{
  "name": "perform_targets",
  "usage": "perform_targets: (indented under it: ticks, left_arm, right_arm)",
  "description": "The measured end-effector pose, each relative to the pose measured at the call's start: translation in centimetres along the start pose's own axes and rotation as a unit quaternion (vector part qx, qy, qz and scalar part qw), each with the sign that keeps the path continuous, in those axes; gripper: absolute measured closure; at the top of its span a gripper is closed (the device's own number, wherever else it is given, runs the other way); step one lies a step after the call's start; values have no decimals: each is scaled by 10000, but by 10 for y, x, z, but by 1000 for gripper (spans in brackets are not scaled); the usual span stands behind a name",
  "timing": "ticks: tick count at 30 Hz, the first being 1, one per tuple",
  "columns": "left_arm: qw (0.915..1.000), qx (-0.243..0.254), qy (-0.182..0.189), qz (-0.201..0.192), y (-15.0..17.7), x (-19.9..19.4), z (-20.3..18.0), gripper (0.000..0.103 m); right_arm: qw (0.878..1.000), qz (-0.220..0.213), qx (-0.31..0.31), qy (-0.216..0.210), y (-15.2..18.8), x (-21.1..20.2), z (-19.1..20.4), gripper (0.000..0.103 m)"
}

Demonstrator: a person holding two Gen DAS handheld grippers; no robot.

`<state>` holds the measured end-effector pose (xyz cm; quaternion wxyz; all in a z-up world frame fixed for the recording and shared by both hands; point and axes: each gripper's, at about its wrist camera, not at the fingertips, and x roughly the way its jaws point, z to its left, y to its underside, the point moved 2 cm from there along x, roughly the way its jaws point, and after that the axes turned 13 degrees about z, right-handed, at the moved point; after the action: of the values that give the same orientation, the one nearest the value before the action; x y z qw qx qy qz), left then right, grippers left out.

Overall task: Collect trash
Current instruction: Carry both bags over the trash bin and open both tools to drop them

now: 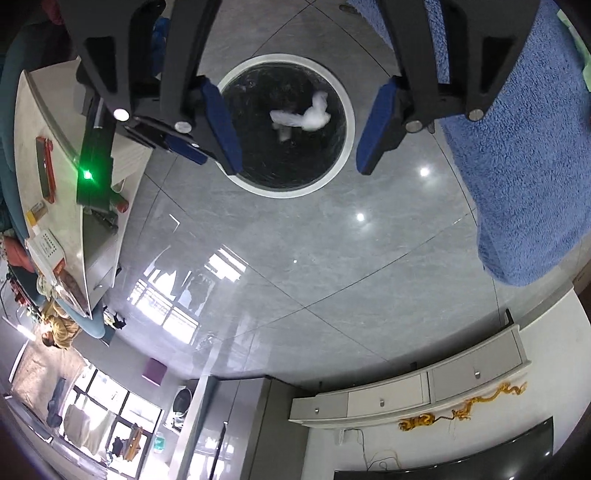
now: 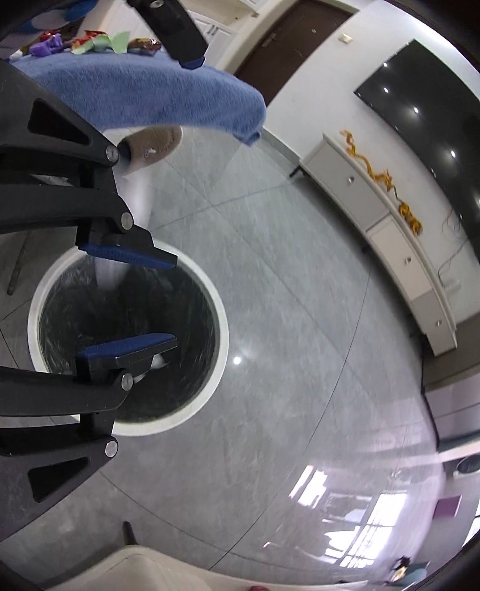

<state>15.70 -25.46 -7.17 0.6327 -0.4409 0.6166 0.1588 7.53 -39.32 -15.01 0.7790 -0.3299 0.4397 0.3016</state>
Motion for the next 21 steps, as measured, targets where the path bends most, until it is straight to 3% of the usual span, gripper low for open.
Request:
perform_targets:
  ticks: [6, 17, 19, 21]
  left_arm:
    - [9992, -255, -269, -151, 9, -10, 23, 40]
    - [9894, -969, -746, -786, 42, -67, 82, 39]
    - [9864, -1069, -810, -951, 53, -83, 92, 30]
    - [9835, -1147, -854, -1106, 63, -98, 100, 28]
  right_arm:
    - [9998, -11, 122, 152, 4, -1, -15, 65]
    - [9991, -417, -42, 108, 11, -40, 6, 63]
    - [9986, -516, -70, 39, 12, -51, 14, 63]
    - [9979, -638, -145, 14, 12, -64, 23, 60]
